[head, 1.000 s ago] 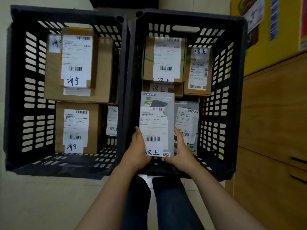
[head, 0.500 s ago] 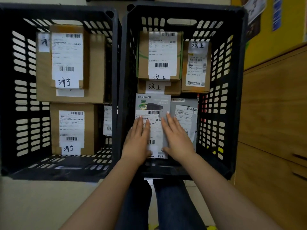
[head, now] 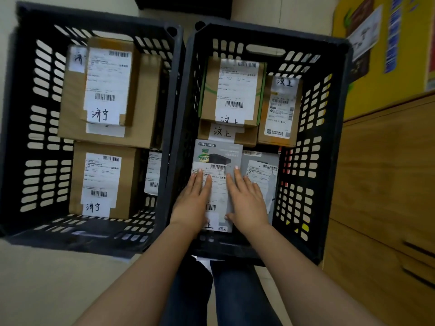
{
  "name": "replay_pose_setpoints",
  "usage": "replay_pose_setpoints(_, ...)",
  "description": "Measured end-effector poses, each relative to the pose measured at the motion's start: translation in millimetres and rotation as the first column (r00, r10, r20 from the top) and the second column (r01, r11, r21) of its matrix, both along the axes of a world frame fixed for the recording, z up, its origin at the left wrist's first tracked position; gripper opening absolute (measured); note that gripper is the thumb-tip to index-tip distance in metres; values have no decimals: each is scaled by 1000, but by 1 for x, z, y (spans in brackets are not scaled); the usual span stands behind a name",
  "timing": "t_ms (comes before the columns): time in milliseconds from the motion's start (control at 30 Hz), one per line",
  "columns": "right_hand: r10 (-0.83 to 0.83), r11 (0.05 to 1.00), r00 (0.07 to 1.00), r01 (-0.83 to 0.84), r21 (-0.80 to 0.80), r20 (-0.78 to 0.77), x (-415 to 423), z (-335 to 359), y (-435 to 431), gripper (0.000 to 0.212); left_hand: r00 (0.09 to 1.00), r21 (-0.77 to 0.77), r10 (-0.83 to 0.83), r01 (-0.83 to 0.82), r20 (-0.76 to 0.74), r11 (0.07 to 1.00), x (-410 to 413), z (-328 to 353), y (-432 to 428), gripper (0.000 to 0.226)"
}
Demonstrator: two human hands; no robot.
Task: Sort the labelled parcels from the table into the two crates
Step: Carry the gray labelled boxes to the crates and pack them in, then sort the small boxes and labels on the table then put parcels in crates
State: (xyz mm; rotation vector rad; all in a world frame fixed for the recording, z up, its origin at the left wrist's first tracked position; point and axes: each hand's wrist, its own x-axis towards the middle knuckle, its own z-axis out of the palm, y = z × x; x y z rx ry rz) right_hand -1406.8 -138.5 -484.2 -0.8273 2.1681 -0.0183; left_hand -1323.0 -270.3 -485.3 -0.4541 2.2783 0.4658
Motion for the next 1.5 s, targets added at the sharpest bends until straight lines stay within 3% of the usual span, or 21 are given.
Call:
replay_pose_setpoints(200,40,988,998,-46,-145,-45,-19,46,-14,78,946,-42,104,-122,-308,992,2,34,2,70)
replay_pose_setpoints(300,61,968,995,-78,-238,-79,-27,81,-23,68,850,-46,207,-260,-484,964,11,62,2,66)
replay_pose_setpoints(433,112,935,985,-149,-322,-132,-26,136,-37,52,732,-68,293,-419,-615,905,23,113,-2,56)
replay_pose_setpoints(600,111,862,973,-196,-467,-203,0,203,-60,48,544,-47,372,-607,-753,793,52,180,-11,45)
replay_pose_setpoints(800,231,715,951,-310,-627,-207,85,276,-88,44,333,-32,409,-807,-850,590,151,262,-7,41)
replay_pose_setpoints(1033,484,514,852,-461,-723,-199,226,330,-67,44,192,-65,467,-959,-863,275,308,320,66,42)
replay_pose_setpoints(1333,776,220,594,-569,-792,-211,394,378,-23,45,-33,-17,393,-992,-919,-124,471,378,176,42)
replay_pose_setpoints(1500,850,45,453,-574,-817,-271,467,410,-20,45,-107,4,322,-953,-941,-303,527,412,207,43)
